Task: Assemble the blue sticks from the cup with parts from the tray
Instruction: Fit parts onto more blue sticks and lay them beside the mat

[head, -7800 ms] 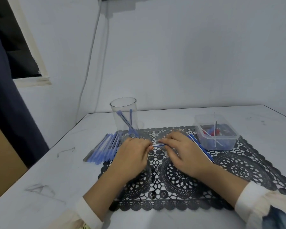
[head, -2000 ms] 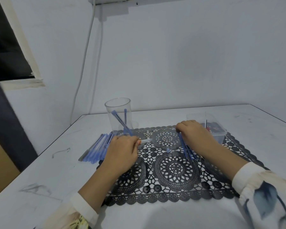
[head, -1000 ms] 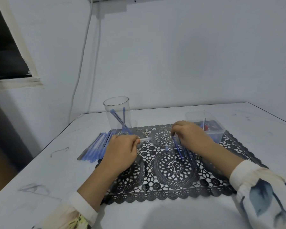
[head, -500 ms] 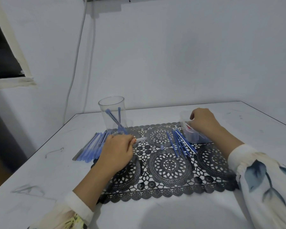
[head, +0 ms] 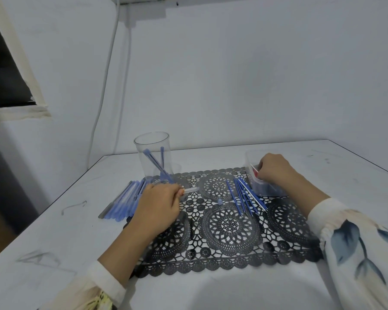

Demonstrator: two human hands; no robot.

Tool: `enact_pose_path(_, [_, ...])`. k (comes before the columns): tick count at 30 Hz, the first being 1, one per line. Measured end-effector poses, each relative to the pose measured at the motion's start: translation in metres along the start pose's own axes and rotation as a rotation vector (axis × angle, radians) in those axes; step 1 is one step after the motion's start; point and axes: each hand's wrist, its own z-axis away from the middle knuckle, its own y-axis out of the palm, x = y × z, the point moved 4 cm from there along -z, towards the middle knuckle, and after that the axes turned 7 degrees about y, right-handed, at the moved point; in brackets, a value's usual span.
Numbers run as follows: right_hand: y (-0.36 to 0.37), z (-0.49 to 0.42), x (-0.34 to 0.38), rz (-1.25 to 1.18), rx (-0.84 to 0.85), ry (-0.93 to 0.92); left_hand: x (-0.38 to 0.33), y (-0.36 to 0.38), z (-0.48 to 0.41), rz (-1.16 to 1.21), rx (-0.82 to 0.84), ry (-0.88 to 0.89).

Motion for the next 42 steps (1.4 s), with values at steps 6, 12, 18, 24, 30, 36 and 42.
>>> enact_pose_path(6, [-0.002, 0.003, 0.001, -0.035, -0.008, -0.012, -0.001, -0.002, 0.001, 0.008, -0.01, 0.0])
enact_pose_path(12, [-0.01, 0.003, 0.0, -0.138, -0.097, -0.025, -0.001, -0.004, 0.001, 0.002, -0.012, -0.008])
enact_pose_path(18, [-0.007, 0.001, -0.002, -0.331, -0.196, -0.072, -0.001, -0.004, 0.001, -0.001, -0.008, -0.011])
enact_pose_path(24, [-0.018, 0.017, 0.018, -0.522, -0.475, -0.331, 0.001, -0.004, 0.0, -0.005, -0.012, -0.02])
enact_pose_path(30, [-0.013, 0.043, 0.043, -0.474, -0.663, -0.673, 0.003, -0.002, 0.0, 0.001, -0.026, -0.018])
enact_pose_path(36, [0.002, 0.064, 0.055, -0.422, -0.682, -0.874, 0.004, -0.002, 0.0, 0.016, -0.034, -0.021])
enact_pose_path(42, [0.02, 0.073, 0.058, -0.245, -0.753, -1.039, 0.006, -0.002, 0.001, 0.018, -0.05, -0.027])
